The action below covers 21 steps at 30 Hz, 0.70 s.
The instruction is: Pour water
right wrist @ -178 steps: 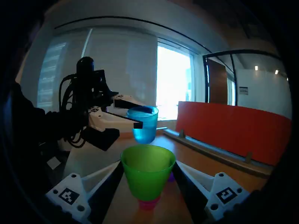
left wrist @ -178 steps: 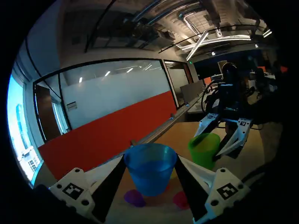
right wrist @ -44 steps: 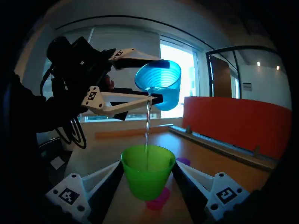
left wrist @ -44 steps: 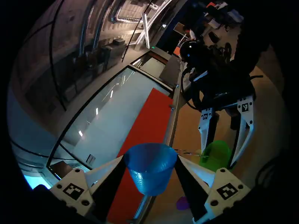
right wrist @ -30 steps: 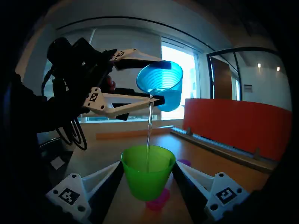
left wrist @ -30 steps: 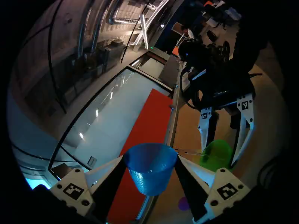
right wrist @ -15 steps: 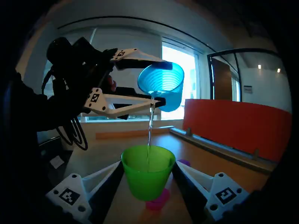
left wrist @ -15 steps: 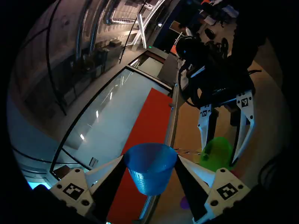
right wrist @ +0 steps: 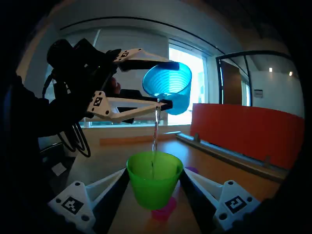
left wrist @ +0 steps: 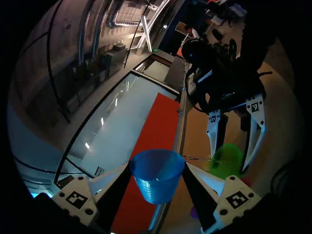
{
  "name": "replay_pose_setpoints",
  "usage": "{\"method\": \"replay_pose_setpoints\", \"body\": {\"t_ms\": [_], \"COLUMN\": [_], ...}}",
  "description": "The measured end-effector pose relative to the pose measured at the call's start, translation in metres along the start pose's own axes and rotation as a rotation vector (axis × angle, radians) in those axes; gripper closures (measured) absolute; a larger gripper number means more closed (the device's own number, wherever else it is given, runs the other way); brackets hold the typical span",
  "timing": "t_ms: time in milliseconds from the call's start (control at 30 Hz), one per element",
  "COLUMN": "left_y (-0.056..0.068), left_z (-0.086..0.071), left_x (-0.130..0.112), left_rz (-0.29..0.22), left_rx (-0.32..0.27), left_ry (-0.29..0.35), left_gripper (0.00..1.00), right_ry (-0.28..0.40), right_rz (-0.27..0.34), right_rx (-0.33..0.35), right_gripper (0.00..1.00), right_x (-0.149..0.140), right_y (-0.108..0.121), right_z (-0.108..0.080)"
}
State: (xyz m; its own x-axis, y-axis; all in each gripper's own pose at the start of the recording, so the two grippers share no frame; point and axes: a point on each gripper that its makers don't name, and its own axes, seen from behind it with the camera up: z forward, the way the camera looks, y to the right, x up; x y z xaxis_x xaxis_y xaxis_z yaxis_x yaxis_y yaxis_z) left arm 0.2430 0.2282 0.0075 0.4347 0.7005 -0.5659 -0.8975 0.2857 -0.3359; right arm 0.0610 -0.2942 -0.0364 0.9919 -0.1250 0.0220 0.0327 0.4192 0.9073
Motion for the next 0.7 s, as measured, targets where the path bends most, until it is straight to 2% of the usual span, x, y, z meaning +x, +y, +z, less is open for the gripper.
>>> {"method": "replay_pose_setpoints", "body": {"t_ms": [700], "left_y": [-0.0029], "left_z": [0.0013], "left_x": [0.0056], "left_rz": [0.04], "left_rx": [0.009], "left_ry": [0.009], "left_gripper": [0.13], "right_ry": [0.008], "right_rz": [0.0], "right_rx": [-0.008], "right_gripper": [0.1], "right_x": [0.0014], "right_y": [0.0025], "right_z": [-0.0016]}}
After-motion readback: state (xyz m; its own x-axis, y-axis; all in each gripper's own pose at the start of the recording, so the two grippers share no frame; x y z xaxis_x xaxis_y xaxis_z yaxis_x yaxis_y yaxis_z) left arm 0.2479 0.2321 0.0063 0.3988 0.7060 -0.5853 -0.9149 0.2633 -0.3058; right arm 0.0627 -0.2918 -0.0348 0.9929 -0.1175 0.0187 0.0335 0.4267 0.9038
